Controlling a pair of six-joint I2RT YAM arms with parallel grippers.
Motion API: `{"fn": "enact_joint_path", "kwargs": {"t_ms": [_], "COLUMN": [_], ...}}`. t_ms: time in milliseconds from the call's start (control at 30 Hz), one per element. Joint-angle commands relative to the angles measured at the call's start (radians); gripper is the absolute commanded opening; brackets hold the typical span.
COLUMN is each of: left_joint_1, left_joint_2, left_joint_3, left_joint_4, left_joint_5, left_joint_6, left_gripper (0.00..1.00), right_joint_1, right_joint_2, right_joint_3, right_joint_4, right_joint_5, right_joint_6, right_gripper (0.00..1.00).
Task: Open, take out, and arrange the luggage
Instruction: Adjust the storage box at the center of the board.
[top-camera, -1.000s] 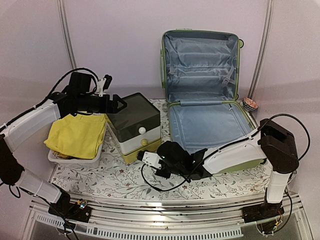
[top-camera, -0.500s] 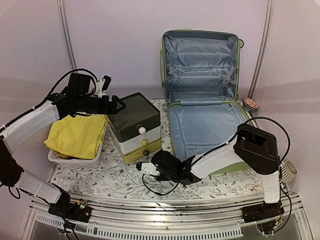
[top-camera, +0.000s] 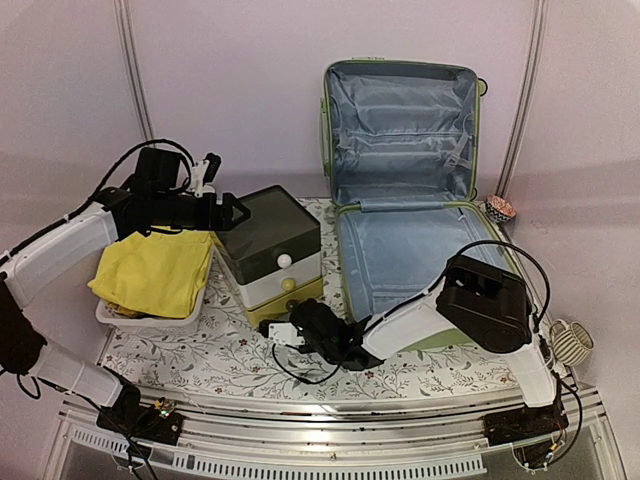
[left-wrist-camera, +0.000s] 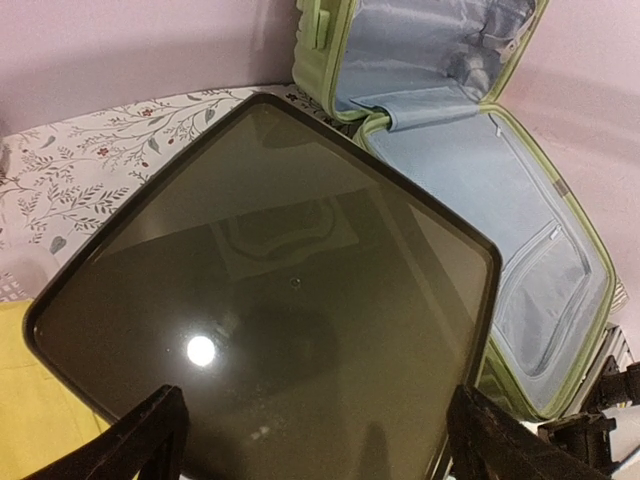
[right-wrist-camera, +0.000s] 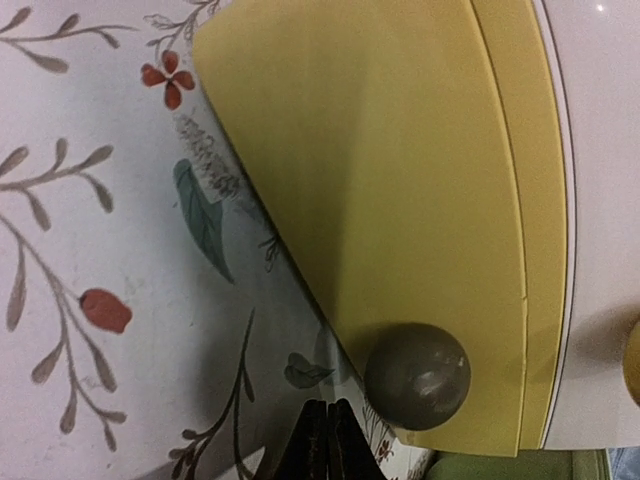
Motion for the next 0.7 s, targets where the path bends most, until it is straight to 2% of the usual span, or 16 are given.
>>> {"fn": "enact_joint_path", "kwargs": {"t_ms": [0,367,533,667], "left_joint_1": [0.011,0.014,0.014,0.014], "left_joint_2": [-0.019,-0.022,-0.039,-0.073], "left_joint_3": [-0.011,-0.012,-0.007,-0.013], "left_joint_4": [-0.011,-0.018,-0.028,-0.042], "left_joint_5": [0.0,0.0,-0.001,-0.017], "left_joint_6": [0.012,0.01,0.005,-0.006], "left_gripper": [0.93,0.93,0.93,0.92], "right_joint_1": [-0.009,-0.032,-0.027,-0.006], "right_joint_2": [0.058,0.133,0.098,0.008], "right_joint_3": [0.059,0.13,0.103,0.055], "right_joint_4": [0.093,0.105,0.108,0.112], "right_joint_5": [0.046,0.045,0.041,0.031], "right_joint_6": [-0.093,-0.158,-0.15,-0.148], "right_gripper": [0.02,0.02,0.02,0.03]}}
